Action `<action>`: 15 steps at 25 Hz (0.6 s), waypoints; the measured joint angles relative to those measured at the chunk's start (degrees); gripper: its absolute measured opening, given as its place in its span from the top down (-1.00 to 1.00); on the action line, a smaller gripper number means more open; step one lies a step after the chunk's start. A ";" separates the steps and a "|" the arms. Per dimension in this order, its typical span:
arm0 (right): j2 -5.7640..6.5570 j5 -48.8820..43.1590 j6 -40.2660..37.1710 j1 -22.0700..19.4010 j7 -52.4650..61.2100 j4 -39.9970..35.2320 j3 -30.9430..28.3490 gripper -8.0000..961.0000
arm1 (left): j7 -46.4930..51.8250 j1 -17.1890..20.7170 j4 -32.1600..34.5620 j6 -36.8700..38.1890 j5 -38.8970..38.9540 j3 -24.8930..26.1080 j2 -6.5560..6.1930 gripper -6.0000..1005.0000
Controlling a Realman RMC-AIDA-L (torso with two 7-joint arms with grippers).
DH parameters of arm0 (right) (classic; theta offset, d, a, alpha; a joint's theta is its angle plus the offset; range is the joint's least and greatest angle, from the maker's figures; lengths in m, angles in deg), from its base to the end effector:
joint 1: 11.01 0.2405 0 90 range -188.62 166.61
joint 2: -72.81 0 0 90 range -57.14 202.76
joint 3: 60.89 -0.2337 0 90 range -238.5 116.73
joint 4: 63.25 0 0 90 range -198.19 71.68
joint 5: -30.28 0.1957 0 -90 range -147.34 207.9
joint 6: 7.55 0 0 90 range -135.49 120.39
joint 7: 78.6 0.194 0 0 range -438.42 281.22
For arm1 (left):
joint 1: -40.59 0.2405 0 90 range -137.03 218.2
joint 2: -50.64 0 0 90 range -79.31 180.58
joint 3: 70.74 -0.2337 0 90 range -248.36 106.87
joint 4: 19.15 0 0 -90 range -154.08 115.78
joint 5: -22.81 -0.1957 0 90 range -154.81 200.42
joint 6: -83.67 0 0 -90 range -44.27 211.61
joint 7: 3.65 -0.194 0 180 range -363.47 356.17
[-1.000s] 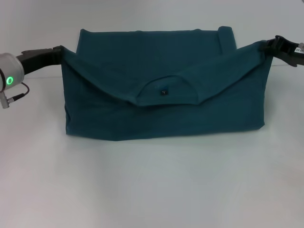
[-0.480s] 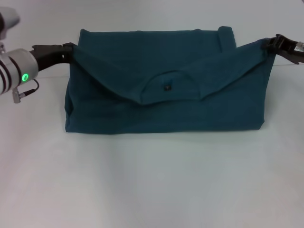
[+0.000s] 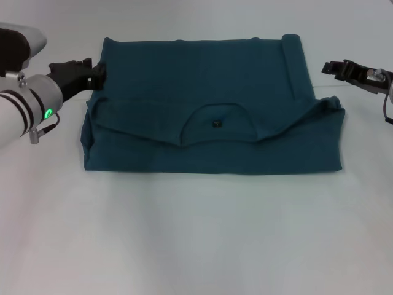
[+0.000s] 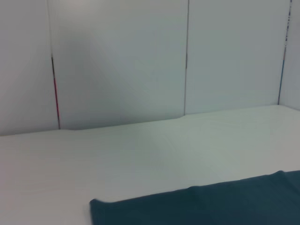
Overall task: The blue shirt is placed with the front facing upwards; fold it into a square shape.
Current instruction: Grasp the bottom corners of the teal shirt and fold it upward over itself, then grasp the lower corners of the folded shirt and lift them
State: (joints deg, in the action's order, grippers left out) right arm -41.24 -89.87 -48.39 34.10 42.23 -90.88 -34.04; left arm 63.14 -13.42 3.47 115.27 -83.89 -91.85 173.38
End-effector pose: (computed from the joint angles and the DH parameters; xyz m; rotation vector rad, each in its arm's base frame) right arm 0.2751 0.4804 0.0477 -1.6824 1.4127 0.6836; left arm -0.2017 0.5008 -0.0139 -1.9513 -0.7267 -0.4657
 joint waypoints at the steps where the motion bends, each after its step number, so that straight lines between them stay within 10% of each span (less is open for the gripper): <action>1: 0.10 0.00 -0.01 -0.19 -0.19 -0.23 0.47 0.49 | 0.11 0.27 0.02 0.04 0.01 0.01 -0.12 0.79; 3: 0.33 -0.07 -0.71 -0.76 -1.05 -1.01 1.08 0.25 | 0.69 1.22 0.06 0.39 -0.17 -0.05 -0.44 0.39; 15: -2.43 0.11 -12.22 -10.56 -3.78 -11.48 3.38 -0.53 | 28.48 18.01 10.33 4.78 -2.81 -28.34 -0.32 -0.04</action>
State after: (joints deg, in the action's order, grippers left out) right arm -43.67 -89.76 -60.60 23.54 38.45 -102.35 -30.67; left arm 91.62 4.58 13.80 120.05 -86.70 -120.19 173.06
